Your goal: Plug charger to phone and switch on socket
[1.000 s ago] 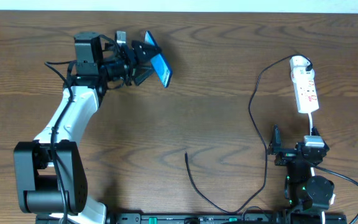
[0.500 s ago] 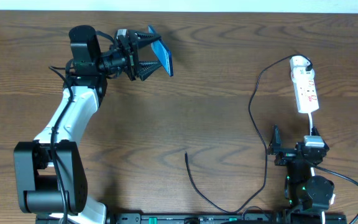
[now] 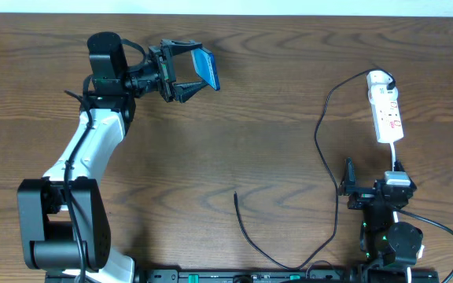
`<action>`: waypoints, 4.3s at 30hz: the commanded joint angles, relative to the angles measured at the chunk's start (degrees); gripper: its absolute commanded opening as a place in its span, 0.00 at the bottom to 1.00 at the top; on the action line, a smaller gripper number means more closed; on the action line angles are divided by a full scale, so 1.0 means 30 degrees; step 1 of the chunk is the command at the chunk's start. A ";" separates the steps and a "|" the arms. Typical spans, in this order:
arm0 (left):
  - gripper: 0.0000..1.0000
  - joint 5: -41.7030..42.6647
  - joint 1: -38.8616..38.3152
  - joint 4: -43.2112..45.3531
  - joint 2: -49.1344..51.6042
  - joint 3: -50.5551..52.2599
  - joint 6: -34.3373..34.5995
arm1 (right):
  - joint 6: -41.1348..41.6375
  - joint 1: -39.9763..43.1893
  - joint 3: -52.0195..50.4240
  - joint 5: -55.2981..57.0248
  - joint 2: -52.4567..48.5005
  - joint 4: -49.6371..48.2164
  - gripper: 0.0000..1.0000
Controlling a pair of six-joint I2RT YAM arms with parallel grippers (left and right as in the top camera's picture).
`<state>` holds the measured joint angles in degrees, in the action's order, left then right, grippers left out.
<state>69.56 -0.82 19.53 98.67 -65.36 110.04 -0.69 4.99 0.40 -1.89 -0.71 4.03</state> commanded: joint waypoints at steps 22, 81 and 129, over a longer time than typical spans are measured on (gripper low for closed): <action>0.07 0.3708 0.1559 0.0182 -0.0495 -0.0153 0.2790 | -0.0211 -0.0095 -0.0029 0.0087 0.0109 0.0080 0.99; 0.07 0.3606 0.1537 0.0182 -0.0495 -0.0146 0.2477 | -0.0211 -0.0095 -0.0029 0.0087 0.0109 0.0080 0.99; 0.07 -0.4044 0.1537 -0.3009 -0.0481 0.0219 -0.3330 | -0.0211 -0.0095 -0.0029 0.0087 0.0109 0.0080 0.99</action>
<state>61.69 3.86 12.82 98.67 -65.21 104.53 -0.71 4.99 0.40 -1.89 -0.71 4.01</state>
